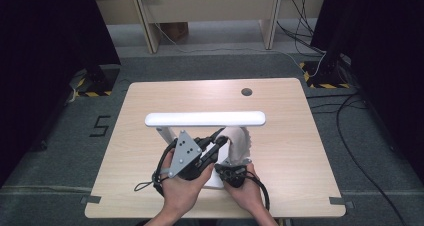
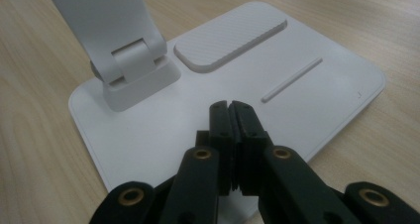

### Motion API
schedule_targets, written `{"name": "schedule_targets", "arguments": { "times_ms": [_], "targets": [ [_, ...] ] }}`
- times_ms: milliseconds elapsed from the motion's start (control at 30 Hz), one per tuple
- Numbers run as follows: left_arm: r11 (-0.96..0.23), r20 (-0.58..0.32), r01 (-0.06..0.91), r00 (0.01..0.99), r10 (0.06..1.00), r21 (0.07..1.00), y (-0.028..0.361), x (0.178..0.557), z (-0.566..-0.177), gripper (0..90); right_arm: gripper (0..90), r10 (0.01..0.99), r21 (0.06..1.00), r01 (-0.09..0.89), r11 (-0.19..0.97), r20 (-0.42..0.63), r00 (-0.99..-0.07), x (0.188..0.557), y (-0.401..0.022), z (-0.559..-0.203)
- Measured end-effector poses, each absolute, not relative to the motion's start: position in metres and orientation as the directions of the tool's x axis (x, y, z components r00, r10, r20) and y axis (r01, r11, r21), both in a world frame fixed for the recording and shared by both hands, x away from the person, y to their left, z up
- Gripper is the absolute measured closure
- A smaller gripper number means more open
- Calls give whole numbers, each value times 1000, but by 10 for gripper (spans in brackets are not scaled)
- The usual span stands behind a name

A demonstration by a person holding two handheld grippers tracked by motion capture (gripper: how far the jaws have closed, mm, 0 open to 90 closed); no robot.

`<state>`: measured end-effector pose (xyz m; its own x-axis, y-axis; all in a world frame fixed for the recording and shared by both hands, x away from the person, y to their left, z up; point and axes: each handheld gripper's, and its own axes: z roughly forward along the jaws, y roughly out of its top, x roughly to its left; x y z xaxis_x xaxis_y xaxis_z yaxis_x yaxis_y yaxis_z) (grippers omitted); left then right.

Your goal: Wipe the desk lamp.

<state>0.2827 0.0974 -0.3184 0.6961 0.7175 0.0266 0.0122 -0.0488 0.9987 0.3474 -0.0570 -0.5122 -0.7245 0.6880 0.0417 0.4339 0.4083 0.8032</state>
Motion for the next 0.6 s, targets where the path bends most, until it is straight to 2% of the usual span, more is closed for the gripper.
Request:
{"name": "schedule_targets", "arguments": {
  "times_ms": [600],
  "targets": [
    [-43,17,22,670,742,999,116,283,-320,834,886,688,806,430,406,41,-725,348,-57,-512]
  ]
}}
